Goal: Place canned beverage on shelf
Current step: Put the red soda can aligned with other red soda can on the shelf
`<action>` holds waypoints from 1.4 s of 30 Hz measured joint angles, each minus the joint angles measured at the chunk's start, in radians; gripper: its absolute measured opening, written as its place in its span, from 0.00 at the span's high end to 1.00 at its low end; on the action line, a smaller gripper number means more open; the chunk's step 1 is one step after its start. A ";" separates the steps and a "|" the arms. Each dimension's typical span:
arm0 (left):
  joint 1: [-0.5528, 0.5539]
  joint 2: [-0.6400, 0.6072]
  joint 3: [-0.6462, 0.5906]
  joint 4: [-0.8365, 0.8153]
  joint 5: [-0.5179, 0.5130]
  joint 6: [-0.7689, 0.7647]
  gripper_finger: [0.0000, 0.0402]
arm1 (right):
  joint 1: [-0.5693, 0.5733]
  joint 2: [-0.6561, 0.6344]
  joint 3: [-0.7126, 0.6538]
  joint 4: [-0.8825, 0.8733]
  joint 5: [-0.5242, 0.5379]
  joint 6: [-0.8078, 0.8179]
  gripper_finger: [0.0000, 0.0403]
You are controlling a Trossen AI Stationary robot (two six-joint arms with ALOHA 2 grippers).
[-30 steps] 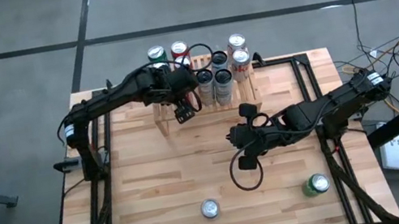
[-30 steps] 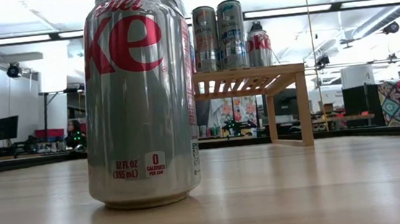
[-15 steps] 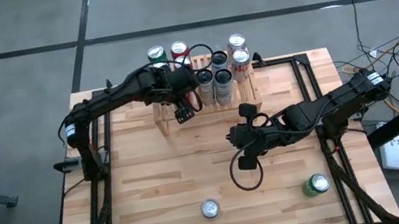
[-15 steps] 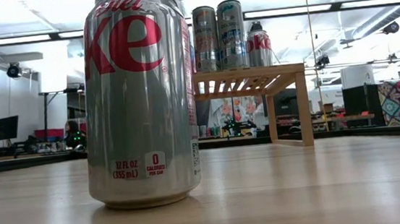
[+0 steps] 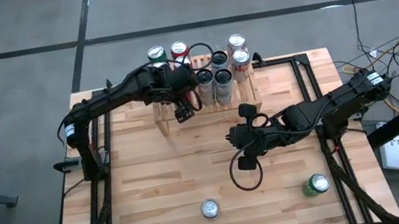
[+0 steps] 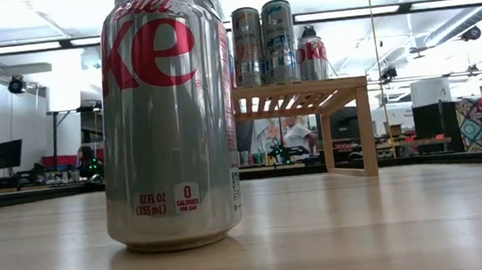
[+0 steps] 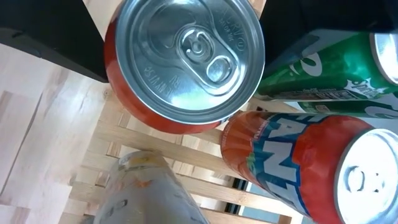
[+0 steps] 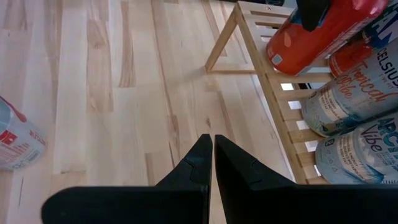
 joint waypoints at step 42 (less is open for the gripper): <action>-0.004 -0.239 -0.018 0.149 0.008 0.125 0.12 | -0.003 0.000 0.000 0.195 0.009 -0.126 0.98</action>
